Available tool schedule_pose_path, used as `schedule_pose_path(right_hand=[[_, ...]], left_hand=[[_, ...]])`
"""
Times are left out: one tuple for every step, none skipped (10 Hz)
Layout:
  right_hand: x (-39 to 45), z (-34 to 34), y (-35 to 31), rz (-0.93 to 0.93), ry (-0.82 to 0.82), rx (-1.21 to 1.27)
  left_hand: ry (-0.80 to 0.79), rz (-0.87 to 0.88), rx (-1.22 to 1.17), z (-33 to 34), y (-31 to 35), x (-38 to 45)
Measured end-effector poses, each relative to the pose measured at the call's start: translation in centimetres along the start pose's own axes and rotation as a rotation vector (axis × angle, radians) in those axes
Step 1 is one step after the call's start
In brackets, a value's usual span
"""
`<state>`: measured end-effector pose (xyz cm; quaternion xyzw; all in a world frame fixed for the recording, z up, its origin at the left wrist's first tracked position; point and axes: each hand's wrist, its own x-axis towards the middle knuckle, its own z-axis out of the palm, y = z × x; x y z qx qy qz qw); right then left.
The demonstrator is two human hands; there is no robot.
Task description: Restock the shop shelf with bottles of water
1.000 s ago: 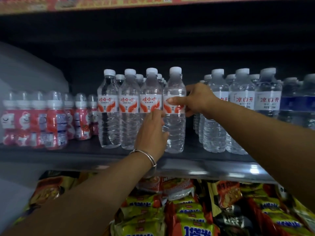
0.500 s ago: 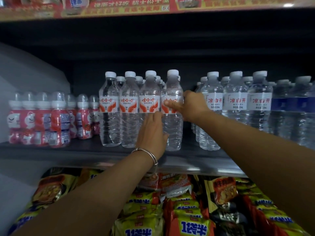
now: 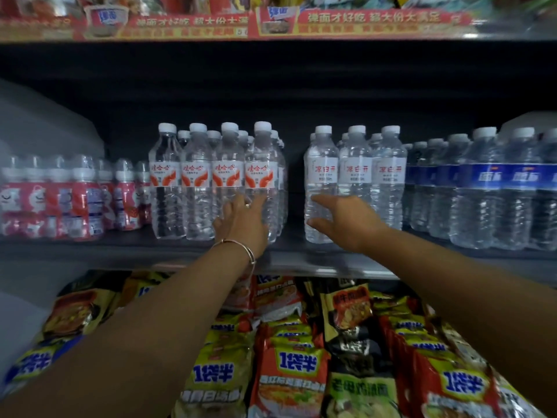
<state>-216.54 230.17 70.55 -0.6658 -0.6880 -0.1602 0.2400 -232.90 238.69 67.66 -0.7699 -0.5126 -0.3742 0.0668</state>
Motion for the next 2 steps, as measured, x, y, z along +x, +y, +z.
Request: schedule_pose_path(right_hand=[[-2.7,-0.8,2.2,-0.034,-0.047,-0.078],[-5.1,-1.3,3.8,-0.059,-0.093,-0.179]], left_hand=[[-0.043,-0.04,0.071,-0.1,1.1,-0.7],[-0.086,-0.03,0.082,-0.3,2.8,-1.8]])
